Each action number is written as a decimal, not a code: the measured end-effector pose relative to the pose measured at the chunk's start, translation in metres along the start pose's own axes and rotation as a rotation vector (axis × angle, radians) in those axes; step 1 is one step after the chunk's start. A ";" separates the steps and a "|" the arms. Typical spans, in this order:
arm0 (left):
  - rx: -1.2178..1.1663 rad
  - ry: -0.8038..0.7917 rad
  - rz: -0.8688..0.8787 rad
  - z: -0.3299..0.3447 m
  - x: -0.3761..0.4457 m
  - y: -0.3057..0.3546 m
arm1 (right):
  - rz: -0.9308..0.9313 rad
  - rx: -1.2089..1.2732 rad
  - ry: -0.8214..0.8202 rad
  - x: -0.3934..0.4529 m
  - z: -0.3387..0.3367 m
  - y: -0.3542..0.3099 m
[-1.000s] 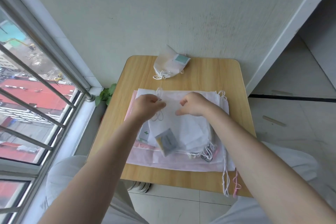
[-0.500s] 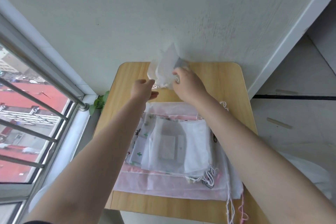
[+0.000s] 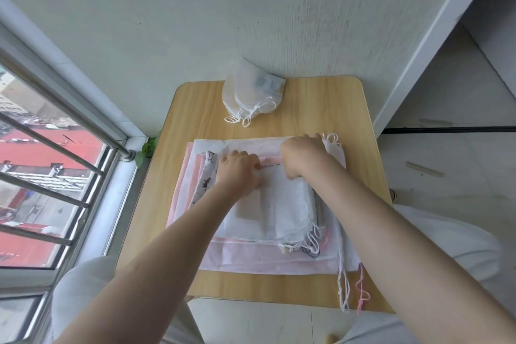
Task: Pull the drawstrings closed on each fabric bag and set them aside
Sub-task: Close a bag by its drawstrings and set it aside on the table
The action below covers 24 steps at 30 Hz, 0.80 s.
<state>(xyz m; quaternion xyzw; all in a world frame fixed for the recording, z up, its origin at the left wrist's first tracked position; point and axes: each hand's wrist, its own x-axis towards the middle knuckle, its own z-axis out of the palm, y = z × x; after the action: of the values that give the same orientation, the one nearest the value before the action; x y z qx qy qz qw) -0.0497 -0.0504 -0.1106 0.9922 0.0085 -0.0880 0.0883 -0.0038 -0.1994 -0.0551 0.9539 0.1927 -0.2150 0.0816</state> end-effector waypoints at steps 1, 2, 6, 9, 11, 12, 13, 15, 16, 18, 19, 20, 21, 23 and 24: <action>0.004 0.033 0.004 0.001 -0.001 0.000 | -0.004 -0.005 0.013 -0.001 0.002 0.002; 0.012 0.063 0.014 0.000 -0.002 0.002 | -0.009 -0.002 0.026 -0.004 0.003 0.004; -0.056 0.177 0.034 0.000 -0.003 0.005 | -0.019 0.034 0.060 -0.010 0.003 0.009; -0.106 0.178 0.029 -0.003 -0.003 0.004 | -0.074 0.087 0.189 -0.012 0.006 0.011; -0.132 0.112 0.061 -0.008 -0.004 0.006 | -0.154 0.153 0.261 -0.011 0.005 0.011; -0.175 0.073 0.081 -0.010 -0.006 0.008 | -0.202 0.204 0.272 -0.010 0.002 0.010; -0.234 0.049 0.095 -0.013 -0.007 0.009 | -0.253 0.256 0.280 -0.010 0.000 0.008; -0.398 0.025 0.063 -0.022 -0.010 0.012 | -0.313 0.361 0.309 -0.006 -0.001 0.003; -0.488 0.019 0.021 -0.027 -0.012 0.011 | -0.306 0.449 0.319 -0.005 0.000 0.001; -0.617 0.038 -0.100 -0.034 -0.019 0.005 | -0.262 0.681 0.280 -0.006 -0.001 -0.002; -0.710 0.053 -0.179 -0.037 -0.023 0.000 | -0.233 0.762 0.233 -0.006 -0.001 -0.002; -0.828 0.058 -0.261 -0.038 -0.028 -0.006 | -0.199 0.769 0.163 -0.006 -0.001 -0.001; -0.944 0.056 -0.332 -0.039 -0.035 -0.014 | -0.180 0.740 0.108 -0.006 0.001 -0.003; -1.073 -0.004 -0.396 -0.040 -0.047 -0.027 | -0.177 0.693 0.058 -0.004 0.006 -0.007; -1.100 -0.051 -0.402 -0.039 -0.053 -0.033 | -0.196 0.699 0.043 -0.002 0.009 -0.009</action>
<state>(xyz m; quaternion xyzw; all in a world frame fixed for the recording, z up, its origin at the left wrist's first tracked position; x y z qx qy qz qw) -0.0958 -0.0108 -0.0691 0.7771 0.2389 -0.1094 0.5720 -0.0128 -0.1936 -0.0633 0.9056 0.1997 -0.2546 -0.2744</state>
